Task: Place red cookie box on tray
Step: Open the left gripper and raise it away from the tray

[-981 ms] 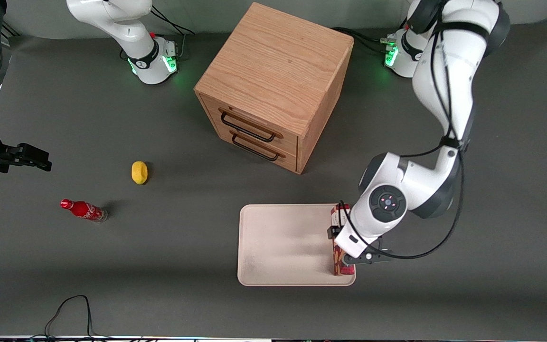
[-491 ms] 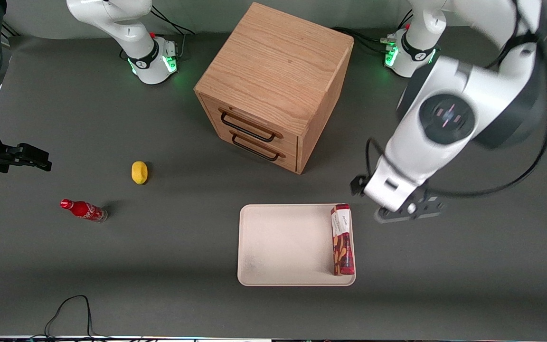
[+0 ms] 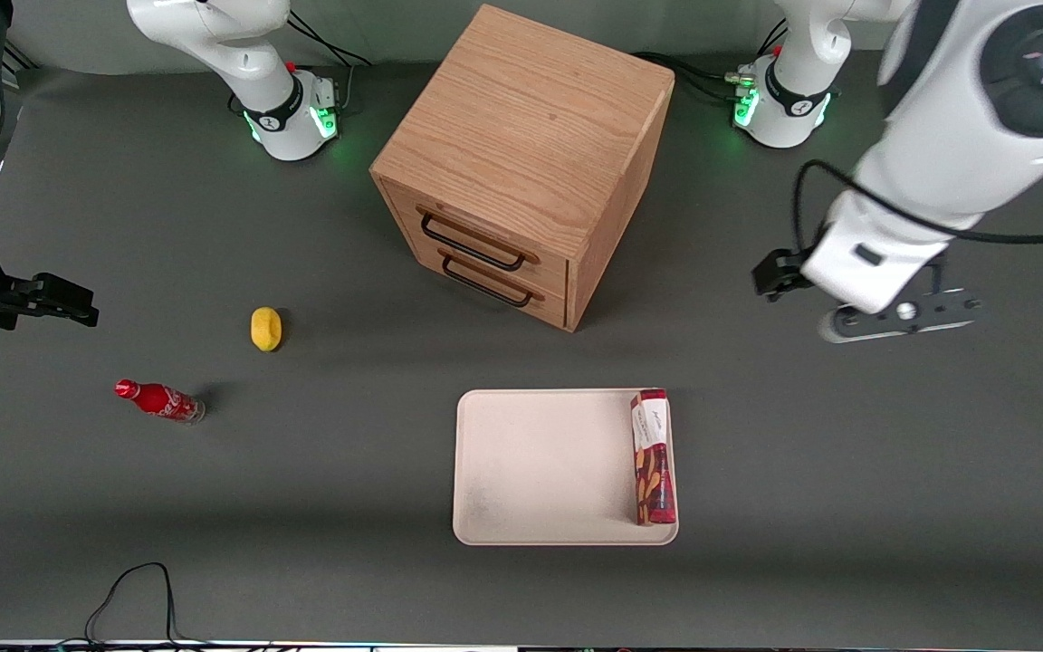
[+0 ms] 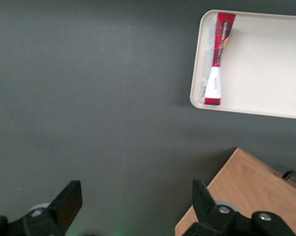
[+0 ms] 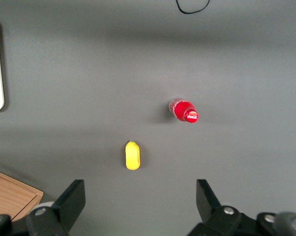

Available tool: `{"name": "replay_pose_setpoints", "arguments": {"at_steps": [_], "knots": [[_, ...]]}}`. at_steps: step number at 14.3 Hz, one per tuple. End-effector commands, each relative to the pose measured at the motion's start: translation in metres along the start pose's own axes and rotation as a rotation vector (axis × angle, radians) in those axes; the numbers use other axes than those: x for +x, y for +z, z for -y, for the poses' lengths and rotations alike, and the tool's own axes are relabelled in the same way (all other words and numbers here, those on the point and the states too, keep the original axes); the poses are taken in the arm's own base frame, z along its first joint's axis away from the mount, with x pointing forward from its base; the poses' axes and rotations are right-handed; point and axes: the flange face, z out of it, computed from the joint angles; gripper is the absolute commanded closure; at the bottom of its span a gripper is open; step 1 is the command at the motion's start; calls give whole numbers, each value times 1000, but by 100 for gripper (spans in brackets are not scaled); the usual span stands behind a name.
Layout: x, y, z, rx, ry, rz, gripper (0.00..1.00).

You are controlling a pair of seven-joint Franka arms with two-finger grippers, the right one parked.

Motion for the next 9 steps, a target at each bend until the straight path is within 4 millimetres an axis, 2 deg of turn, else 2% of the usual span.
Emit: {"name": "replay_pose_setpoints", "arguments": {"at_steps": [1, 5, 9], "knots": [[-24, -9, 72, -37, 43, 7, 0], [-18, -6, 137, -59, 67, 11, 0], [-4, 13, 158, -97, 24, -28, 0]]}}
